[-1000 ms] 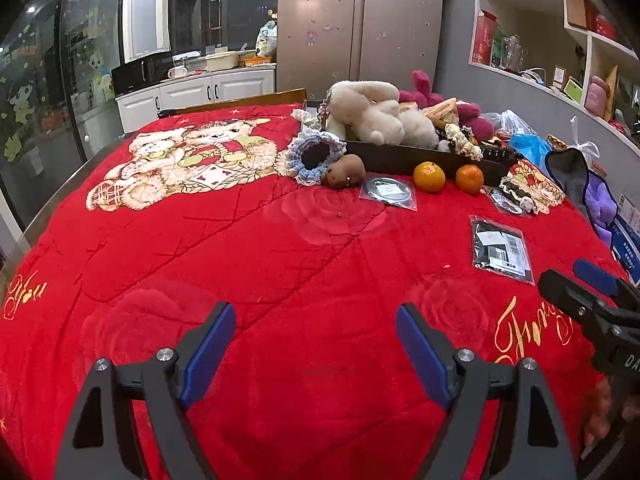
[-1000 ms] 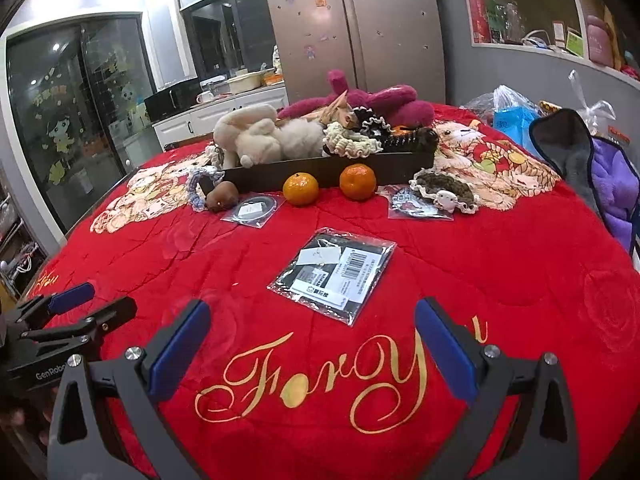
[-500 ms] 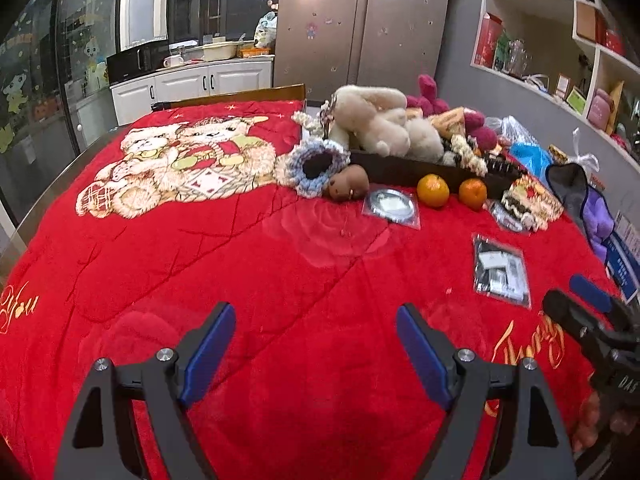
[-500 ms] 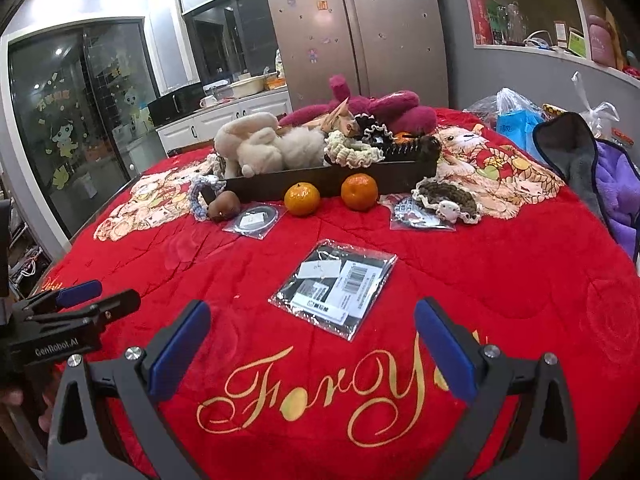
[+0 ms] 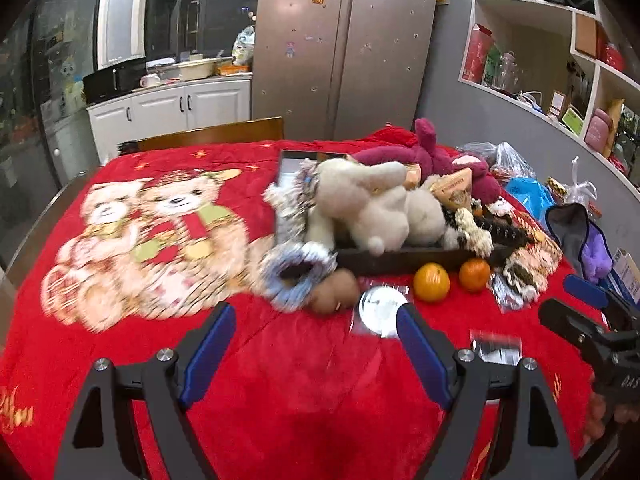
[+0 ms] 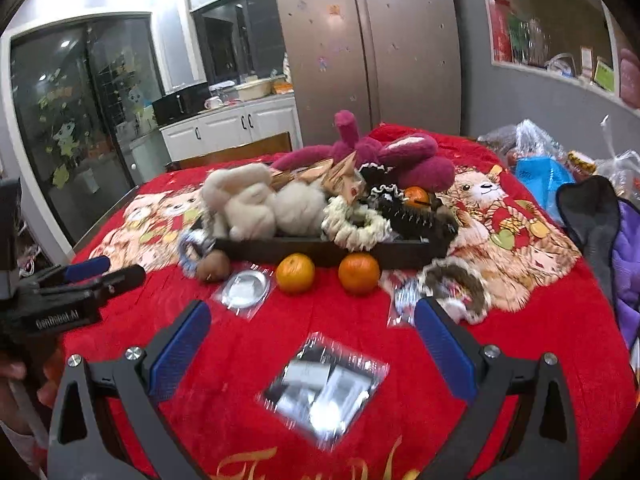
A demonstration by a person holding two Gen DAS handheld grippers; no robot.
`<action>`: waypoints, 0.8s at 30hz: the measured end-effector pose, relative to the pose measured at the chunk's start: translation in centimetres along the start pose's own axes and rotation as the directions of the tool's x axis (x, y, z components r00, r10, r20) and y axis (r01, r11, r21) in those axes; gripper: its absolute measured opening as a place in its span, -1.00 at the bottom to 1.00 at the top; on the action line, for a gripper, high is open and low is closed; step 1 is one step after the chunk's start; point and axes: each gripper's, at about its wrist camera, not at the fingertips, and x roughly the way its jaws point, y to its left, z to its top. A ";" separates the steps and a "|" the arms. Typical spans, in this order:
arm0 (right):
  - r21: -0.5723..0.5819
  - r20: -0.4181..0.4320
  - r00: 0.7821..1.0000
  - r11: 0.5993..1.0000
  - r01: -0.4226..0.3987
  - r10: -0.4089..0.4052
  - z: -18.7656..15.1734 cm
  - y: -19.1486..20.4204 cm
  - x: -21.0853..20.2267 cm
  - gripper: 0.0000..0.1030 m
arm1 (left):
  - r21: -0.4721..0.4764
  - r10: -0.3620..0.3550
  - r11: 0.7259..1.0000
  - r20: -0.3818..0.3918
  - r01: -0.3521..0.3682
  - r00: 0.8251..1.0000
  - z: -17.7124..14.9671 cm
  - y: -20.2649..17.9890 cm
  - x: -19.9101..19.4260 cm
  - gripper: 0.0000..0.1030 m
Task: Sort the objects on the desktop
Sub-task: 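Move left tool to the brown pear-shaped item while right tool approaches an orange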
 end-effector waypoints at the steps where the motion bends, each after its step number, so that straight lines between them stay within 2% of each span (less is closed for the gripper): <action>1: 0.009 -0.011 1.000 1.000 0.007 -0.007 0.6 -0.3 0.8 1.00 | -0.005 -0.012 1.000 -0.008 0.012 1.000 0.2 -0.1 0.8 0.64; 6: -0.007 -0.060 0.998 0.999 0.032 -0.032 2.6 -1.4 5.4 1.00 | 0.043 -0.004 0.999 -0.050 0.006 0.999 0.8 -1.9 5.2 0.64; 12: -0.018 -0.094 0.995 0.999 0.031 -0.032 2.1 -2.3 8.9 0.99 | 0.083 0.029 0.996 -0.075 -0.023 0.997 0.5 -2.5 8.5 0.64; 16: -0.013 -0.116 0.993 1.000 0.012 -0.014 1.5 -2.7 10.5 0.99 | 0.064 0.036 0.997 -0.106 -0.029 0.994 0.1 -1.8 9.8 0.64; 18: -0.022 -0.120 0.992 0.999 0.028 -0.030 1.5 -2.8 11.0 0.99 | 0.036 0.011 0.999 -0.094 -0.007 0.995 0.2 -1.3 9.6 0.64; 20: -0.035 -0.122 0.992 0.999 0.025 -0.029 1.5 -2.7 11.4 0.99 | 0.026 -0.007 1.000 -0.117 0.010 0.993 0.2 -1.1 10.0 0.64; 23: -0.054 -0.127 0.991 0.998 0.042 -0.049 1.3 -2.7 12.0 0.99 | 0.036 0.008 0.999 -0.134 -0.003 0.991 0.2 -1.2 10.5 0.64; 24: -0.042 -0.133 0.991 0.999 0.027 -0.033 1.3 -2.9 12.2 0.99 | 0.041 0.013 0.999 -0.134 -0.007 0.991 0.2 -1.3 10.5 0.64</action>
